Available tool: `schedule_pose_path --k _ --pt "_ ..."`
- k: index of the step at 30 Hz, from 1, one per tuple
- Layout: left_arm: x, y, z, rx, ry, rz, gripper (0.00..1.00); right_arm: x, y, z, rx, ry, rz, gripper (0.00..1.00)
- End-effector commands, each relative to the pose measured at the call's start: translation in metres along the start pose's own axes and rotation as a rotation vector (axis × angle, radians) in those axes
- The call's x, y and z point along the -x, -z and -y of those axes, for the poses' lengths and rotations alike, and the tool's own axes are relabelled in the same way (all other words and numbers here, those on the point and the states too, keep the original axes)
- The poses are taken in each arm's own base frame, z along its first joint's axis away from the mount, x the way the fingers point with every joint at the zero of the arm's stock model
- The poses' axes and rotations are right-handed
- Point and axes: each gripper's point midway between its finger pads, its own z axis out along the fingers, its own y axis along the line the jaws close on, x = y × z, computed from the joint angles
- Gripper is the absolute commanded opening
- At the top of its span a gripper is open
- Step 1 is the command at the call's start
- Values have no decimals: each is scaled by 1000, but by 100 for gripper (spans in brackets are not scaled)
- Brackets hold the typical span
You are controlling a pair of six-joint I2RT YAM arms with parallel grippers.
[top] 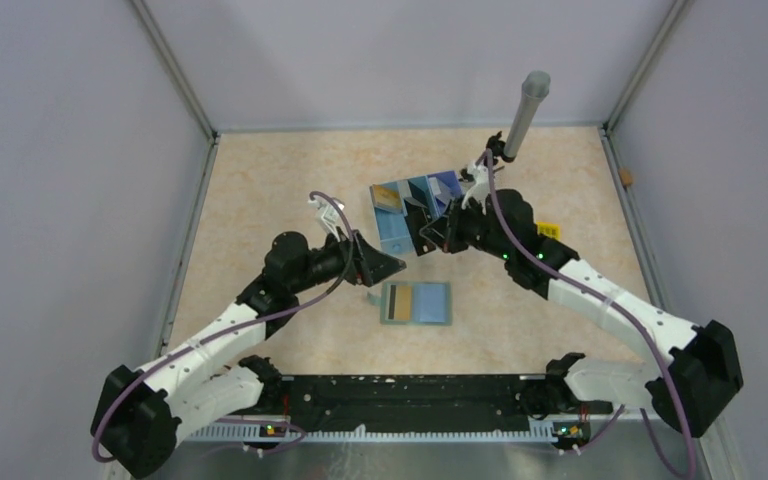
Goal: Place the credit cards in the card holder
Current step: Pick up the credit card from the storage box, then insert the credit card into the card holder.
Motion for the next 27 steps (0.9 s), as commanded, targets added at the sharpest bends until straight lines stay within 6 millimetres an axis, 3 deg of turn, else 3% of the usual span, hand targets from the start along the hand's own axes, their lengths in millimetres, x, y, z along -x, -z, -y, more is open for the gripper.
schedule_pose_path --k 1,5,8,15,18,21,23,24,27 --pt "17 -4 48 -238 -15 88 99 27 40 -68 345 -80 125 0" --pt "14 -4 56 -293 18 96 97 21 59 -84 470 -120 142 0" --pt "11 -4 74 -376 19 84 87 18 67 -90 520 -141 153 0" --pt "5 -7 98 -484 19 60 49 15 73 -94 572 -175 165 0" --pt "5 -8 97 -488 39 72 32 12 71 -91 565 -182 158 0" --pt "3 -12 91 -467 62 75 6 5 68 -86 538 -185 140 0" --pt "-3 -13 83 -447 77 66 0 0 65 -78 496 -181 125 0" --pt "-6 -14 79 -432 85 59 0 -3 63 -73 468 -176 118 3" --pt "-20 -20 54 -330 106 24 0 -12 62 -55 372 -164 111 38"
